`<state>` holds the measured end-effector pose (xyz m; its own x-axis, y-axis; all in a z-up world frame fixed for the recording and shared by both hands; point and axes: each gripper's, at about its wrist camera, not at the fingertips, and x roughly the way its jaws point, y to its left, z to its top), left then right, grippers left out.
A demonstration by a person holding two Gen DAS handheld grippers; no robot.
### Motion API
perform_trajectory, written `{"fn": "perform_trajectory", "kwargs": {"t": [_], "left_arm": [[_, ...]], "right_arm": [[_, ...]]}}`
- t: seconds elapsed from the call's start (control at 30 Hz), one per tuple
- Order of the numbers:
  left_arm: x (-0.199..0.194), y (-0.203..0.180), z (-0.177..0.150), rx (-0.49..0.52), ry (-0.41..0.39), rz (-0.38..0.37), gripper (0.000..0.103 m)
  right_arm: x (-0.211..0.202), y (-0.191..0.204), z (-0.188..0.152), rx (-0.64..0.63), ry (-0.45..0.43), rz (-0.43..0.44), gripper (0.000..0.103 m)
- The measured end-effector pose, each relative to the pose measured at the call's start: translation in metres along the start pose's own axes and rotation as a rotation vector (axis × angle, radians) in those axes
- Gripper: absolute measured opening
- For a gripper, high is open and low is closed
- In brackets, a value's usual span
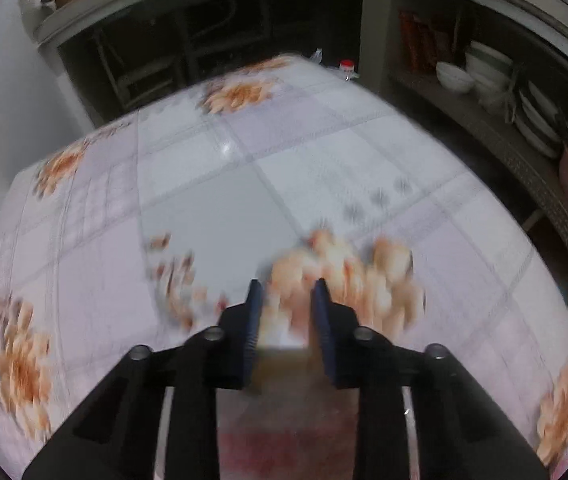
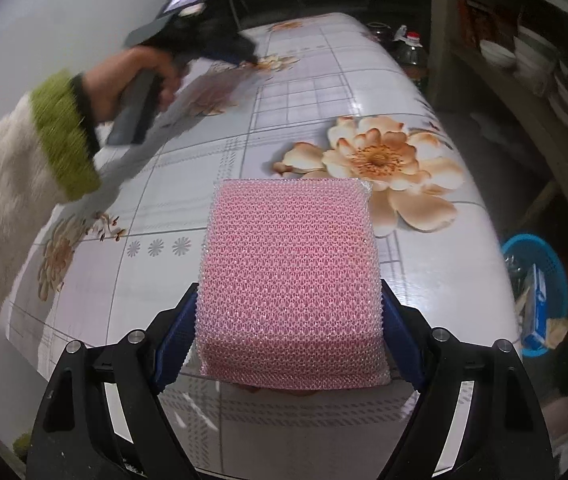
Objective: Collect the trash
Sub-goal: 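Grasp the clear red-printed packet with the left tool while the right tool holds the sponge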
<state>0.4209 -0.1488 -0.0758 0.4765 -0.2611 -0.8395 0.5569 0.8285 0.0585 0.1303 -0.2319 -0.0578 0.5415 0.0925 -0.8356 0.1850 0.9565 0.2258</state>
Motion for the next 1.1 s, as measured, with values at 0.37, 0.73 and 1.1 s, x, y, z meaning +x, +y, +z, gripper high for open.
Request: {"fn": "perform_trajectory", "kwargs": {"t": [0.37,0.73,1.1], "left_arm": [[-0.081,0.001,-0.115,-0.132,0.101,-0.198,0.019],[-0.150,0.019,-0.161,-0.139,-0.056,-0.209,0.031],[-0.116,0.024,-0.162,-0.030,-0.029,-0.066,0.024]], "right_arm": [[-0.008,-0.015,-0.006,0.062,-0.016,0.049,0.078],[-0.020,-0.001,-0.016,0.053,-0.019,0.106,0.077],[-0.024,0.075,-0.035,-0.241,0.009,0.181,0.077]]}}
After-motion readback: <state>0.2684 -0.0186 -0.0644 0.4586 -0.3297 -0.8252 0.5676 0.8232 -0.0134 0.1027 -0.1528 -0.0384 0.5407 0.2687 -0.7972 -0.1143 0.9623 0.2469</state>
